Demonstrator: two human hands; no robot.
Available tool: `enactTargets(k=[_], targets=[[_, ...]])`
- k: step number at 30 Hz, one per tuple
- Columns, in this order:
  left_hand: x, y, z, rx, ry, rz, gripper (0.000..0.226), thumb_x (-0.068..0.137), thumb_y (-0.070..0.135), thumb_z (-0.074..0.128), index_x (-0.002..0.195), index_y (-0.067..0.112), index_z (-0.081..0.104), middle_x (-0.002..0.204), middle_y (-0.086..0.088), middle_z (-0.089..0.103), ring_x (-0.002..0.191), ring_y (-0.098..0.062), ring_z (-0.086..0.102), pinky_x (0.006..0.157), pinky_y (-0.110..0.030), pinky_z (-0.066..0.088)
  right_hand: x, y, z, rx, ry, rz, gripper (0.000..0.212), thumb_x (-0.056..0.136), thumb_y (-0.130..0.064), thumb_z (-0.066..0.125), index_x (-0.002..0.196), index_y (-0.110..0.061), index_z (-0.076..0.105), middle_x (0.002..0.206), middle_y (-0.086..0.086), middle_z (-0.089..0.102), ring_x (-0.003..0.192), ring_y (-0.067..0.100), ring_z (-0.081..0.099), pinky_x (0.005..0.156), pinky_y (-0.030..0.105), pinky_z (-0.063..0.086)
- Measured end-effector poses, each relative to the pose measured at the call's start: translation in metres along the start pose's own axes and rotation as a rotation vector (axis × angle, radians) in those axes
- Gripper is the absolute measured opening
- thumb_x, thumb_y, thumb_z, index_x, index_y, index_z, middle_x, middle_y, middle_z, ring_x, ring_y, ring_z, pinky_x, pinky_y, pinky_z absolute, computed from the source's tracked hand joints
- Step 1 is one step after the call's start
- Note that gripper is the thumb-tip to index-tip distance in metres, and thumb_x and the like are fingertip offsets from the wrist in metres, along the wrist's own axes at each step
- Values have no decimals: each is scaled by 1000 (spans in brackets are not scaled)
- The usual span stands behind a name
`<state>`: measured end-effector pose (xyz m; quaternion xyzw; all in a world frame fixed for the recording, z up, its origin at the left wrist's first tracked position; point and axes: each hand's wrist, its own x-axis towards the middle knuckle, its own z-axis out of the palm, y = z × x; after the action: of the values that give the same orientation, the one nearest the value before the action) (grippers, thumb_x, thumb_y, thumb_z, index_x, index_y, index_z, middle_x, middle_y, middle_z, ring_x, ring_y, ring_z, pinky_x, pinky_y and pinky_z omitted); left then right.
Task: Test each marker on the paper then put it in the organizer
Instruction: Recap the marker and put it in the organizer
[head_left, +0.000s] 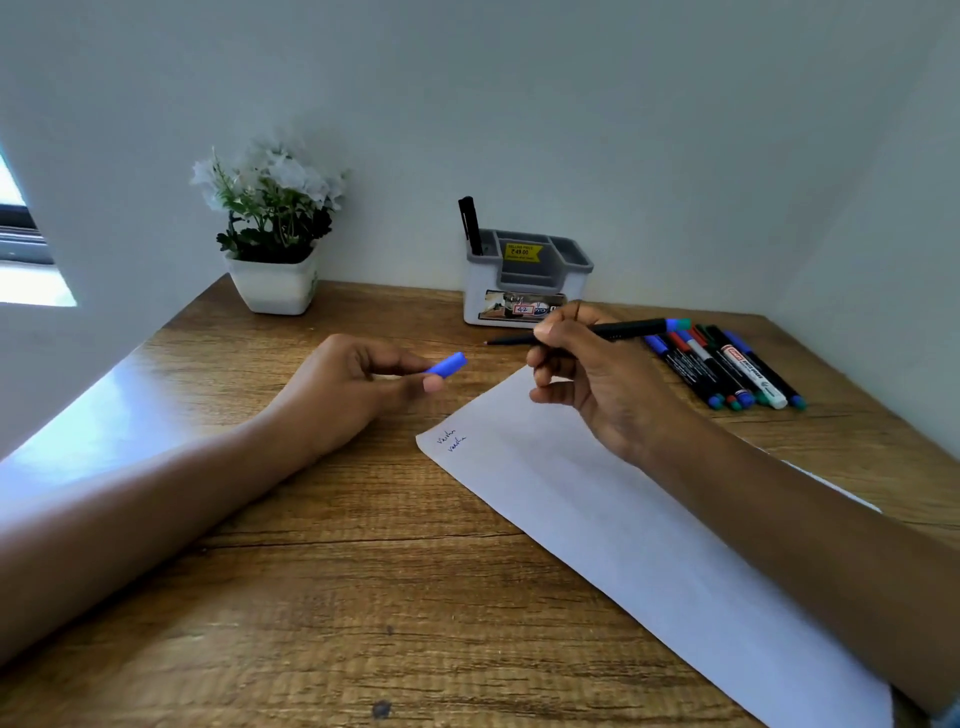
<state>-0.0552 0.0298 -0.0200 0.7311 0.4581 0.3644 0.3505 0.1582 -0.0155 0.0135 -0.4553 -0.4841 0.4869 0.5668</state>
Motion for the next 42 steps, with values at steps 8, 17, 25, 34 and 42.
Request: enactTargets(k=[8,17,25,34,42], targets=[[-5,10,2,-256,14,111,23,75,41,62,87,26,76,88,-4,75,91,-23,69,99,-44,47,1,-25,-3,21,-63,-135,15,91,-7,54,85,-10,68,62,1,65,52,9,60,47,22,52],[-5,12,4,-213,-26,131,23,75,43,59,85,29,74,84,-2,74,77,-12,61,90,-41,48,1,-28,-3,8,-79,-106,17,93,-12,52,90,-5,67,64,4,65,53,10,61,49,23,54],[-4,10,2,-131,-57,172,25,77,48,62,84,29,75,90,-2,74,87,-18,66,92,-47,49,1,-29,-3,-78,-76,-117,8,91,-12,56,87,-11,63,65,5,66,53,11,62,48,24,54],[-6,9,5,-11,-107,266,29,80,56,59,79,30,70,79,2,70,77,-15,64,77,-38,50,-7,-18,7,-310,-221,-125,7,90,-15,60,83,-15,60,68,2,64,59,11,61,52,27,55],[-12,9,8,-13,-60,328,23,83,46,62,75,25,68,78,16,70,79,-7,65,73,-21,50,-15,-9,10,-239,-236,-112,8,91,-16,58,83,-17,60,70,3,65,59,10,61,49,25,53]])
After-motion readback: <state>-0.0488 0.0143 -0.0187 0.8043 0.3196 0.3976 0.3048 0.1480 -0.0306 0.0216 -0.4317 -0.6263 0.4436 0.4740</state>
